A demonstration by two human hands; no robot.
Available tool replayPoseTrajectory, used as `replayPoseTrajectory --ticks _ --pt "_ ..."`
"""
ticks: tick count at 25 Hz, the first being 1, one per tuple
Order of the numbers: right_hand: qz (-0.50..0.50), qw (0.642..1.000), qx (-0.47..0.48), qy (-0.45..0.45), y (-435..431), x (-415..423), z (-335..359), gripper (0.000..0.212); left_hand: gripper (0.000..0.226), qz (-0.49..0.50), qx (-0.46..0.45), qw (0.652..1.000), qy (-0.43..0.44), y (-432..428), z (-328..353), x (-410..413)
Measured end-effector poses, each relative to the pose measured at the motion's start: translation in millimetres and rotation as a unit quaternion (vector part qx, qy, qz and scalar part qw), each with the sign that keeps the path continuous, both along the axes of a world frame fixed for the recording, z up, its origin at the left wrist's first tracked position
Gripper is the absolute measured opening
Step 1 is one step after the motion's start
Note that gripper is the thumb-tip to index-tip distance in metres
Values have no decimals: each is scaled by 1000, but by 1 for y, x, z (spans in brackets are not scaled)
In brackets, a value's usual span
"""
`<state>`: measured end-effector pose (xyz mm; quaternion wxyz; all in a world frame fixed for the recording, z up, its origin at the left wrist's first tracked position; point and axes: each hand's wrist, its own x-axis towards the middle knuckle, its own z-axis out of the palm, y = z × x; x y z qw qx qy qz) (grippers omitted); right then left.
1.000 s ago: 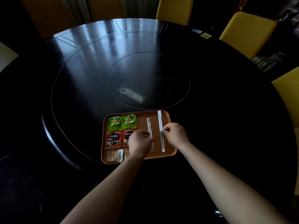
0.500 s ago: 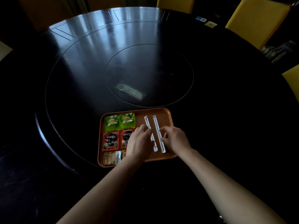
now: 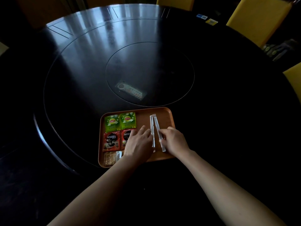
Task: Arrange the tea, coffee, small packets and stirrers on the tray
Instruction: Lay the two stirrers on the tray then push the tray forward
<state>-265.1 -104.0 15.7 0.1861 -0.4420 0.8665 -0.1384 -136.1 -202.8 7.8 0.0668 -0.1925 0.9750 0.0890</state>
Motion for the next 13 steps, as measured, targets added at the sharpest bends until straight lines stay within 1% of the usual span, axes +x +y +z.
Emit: replayPoseTrajectory --ticks 4,6,9,13 --pt "-24 1000 0 -5 1 3 -2 34 61 6 -15 1000 16 2 2 1" --pt "-33 999 -6 -6 2 4 -2 38 65 -9 -1 1000 29 2 0 0" --pt "-19 999 -23 -18 5 5 -1 42 68 -34 3 999 18 0 -6 -1" --pt "-6 999 -30 -24 4 4 3 39 68 -13 7 1000 18 -2 -11 3"
